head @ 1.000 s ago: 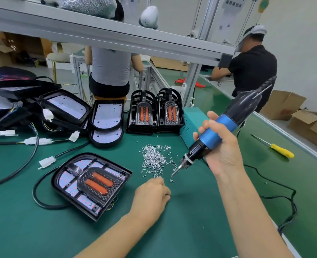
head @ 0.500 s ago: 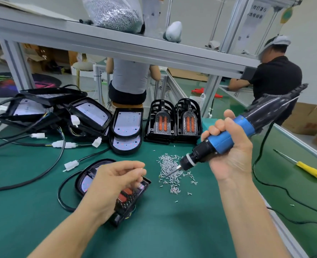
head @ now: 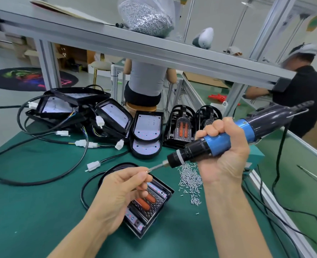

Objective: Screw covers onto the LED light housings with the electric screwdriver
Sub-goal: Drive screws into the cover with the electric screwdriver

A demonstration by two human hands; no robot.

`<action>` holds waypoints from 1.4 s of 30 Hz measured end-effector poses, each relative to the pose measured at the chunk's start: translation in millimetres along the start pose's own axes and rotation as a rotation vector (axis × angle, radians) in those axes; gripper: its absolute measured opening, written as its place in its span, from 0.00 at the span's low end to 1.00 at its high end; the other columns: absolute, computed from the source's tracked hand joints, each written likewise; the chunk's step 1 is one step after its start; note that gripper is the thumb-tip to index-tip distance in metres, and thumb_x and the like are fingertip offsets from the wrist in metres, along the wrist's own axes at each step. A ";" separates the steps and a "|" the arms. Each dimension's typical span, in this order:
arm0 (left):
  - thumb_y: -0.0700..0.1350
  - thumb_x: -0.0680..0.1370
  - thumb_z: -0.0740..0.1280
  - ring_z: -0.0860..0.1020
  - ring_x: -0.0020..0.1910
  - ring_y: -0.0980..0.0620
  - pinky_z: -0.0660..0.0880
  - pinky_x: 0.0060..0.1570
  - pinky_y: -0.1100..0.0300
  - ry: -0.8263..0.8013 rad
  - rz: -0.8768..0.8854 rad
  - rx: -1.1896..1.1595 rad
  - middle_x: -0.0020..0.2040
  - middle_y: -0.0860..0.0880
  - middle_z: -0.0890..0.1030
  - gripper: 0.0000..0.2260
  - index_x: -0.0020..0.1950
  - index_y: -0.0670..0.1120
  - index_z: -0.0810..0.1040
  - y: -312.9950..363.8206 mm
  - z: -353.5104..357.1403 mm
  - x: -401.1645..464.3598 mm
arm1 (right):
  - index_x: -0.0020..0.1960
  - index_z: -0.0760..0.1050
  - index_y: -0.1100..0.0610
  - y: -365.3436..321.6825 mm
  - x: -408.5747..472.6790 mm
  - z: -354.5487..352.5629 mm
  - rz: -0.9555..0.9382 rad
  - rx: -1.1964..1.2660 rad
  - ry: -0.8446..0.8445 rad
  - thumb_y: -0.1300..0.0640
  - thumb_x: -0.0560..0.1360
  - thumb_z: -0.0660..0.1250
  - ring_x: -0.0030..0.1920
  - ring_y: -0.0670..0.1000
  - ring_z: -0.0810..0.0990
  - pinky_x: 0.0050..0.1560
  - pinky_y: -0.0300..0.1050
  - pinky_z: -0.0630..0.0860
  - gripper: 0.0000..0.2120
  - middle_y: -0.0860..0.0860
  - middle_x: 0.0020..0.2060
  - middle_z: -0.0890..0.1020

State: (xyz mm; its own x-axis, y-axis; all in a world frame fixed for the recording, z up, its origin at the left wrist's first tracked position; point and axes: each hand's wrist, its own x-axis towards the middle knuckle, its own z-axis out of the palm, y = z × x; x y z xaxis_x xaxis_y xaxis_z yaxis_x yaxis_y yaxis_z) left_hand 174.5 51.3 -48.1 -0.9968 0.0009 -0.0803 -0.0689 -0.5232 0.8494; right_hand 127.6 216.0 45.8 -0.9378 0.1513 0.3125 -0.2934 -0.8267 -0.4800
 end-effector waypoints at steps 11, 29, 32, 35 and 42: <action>0.42 0.66 0.71 0.76 0.29 0.54 0.76 0.29 0.63 -0.028 0.022 0.003 0.35 0.44 0.81 0.07 0.39 0.40 0.85 -1.8 -4.5 -0.4 | 0.41 0.67 0.53 4.5 -3.4 4.0 0.004 -0.051 -0.019 0.63 0.68 0.64 0.28 0.44 0.72 0.35 0.38 0.74 0.08 0.46 0.28 0.72; 0.34 0.72 0.70 0.78 0.29 0.54 0.76 0.27 0.63 0.052 0.281 0.328 0.34 0.44 0.81 0.09 0.40 0.47 0.85 -3.7 -9.2 10.3 | 0.38 0.71 0.53 16.9 -6.8 -4.4 -0.076 -0.059 0.046 0.64 0.67 0.63 0.28 0.44 0.72 0.34 0.37 0.74 0.07 0.46 0.29 0.72; 0.40 0.68 0.71 0.79 0.27 0.52 0.77 0.26 0.62 0.051 0.244 0.206 0.33 0.45 0.81 0.04 0.40 0.45 0.85 -7.2 -5.3 10.8 | 0.32 0.74 0.51 19.0 -7.1 -6.8 -0.091 -0.044 0.065 0.64 0.66 0.64 0.28 0.44 0.72 0.34 0.37 0.74 0.10 0.46 0.28 0.72; 0.42 0.66 0.71 0.78 0.25 0.49 0.76 0.23 0.62 0.038 0.217 0.158 0.33 0.44 0.80 0.05 0.40 0.44 0.85 -9.0 -4.7 12.0 | 0.30 0.76 0.50 19.9 -7.0 -7.1 -0.103 -0.080 0.048 0.64 0.66 0.64 0.28 0.44 0.72 0.35 0.38 0.74 0.12 0.46 0.28 0.72; 0.40 0.66 0.71 0.79 0.29 0.52 0.77 0.26 0.62 0.060 0.218 0.097 0.36 0.43 0.83 0.06 0.40 0.44 0.85 -8.6 -8.3 14.8 | 0.32 0.72 0.52 23.5 -5.0 -13.5 -0.069 -0.005 0.107 0.64 0.66 0.64 0.28 0.44 0.72 0.35 0.37 0.75 0.09 0.46 0.28 0.72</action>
State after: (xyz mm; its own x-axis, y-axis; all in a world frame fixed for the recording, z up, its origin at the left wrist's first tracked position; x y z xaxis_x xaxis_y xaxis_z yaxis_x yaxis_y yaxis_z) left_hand 160.7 48.8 -60.9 -0.9844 -0.1558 0.0820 0.1413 -0.4210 0.8960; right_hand 122.9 203.2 21.9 -0.9295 0.2653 0.2561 -0.3590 -0.8094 -0.4648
